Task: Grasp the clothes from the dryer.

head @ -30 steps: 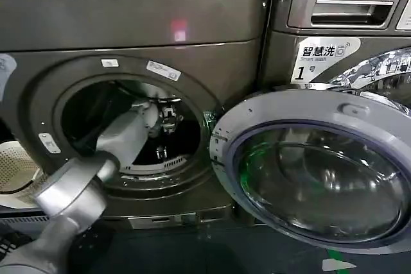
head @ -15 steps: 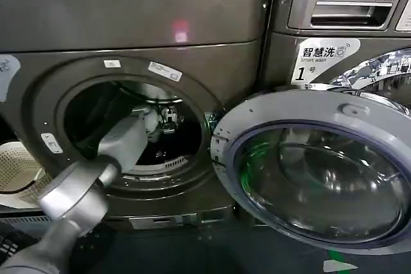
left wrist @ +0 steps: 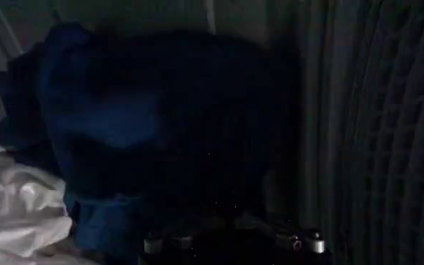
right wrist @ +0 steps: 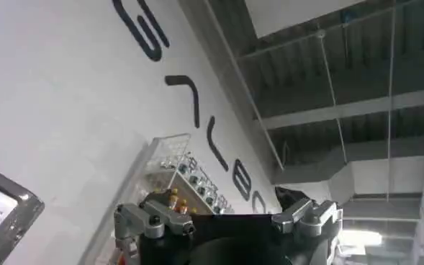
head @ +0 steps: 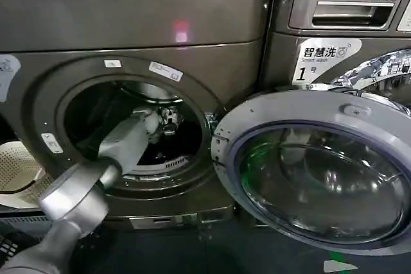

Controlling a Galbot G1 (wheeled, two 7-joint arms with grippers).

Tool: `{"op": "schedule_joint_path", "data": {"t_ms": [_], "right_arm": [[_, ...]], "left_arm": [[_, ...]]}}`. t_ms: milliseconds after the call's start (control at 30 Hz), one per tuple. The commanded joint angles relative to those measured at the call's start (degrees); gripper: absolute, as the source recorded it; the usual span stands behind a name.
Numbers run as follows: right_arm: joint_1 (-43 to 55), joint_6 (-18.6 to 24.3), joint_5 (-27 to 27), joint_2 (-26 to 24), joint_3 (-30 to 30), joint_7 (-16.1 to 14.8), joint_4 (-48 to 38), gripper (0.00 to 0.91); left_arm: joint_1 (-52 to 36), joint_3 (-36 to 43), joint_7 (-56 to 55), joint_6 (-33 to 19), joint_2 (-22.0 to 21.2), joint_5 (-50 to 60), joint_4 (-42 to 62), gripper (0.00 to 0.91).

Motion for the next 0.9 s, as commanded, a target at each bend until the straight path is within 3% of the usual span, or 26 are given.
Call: {"op": "schedule_joint_path", "data": {"t_ms": [33, 367, 900], "right_arm": [[0.26, 0.04, -0.12, 0.10, -0.08, -0.02, -0.14, 0.907], [0.59, -0.02, -0.18, 0.88, -0.33, 0.03, 0.39, 0.907], [0.90, -0.05, -0.17, 0.56, -0.66, 0.04, 0.29, 0.907]], "left_arm": [[0.71, -4.17, -4.77, 0.38, -0.17, -2.97, -0.83, 0.000], [0.88, -22.10, -21.22, 0.98, -0.18, -10.84, -5.31, 0.000], [6.08, -41.76, -46.66, -1.65, -0.82, -22.55, -10.65, 0.000]]}}
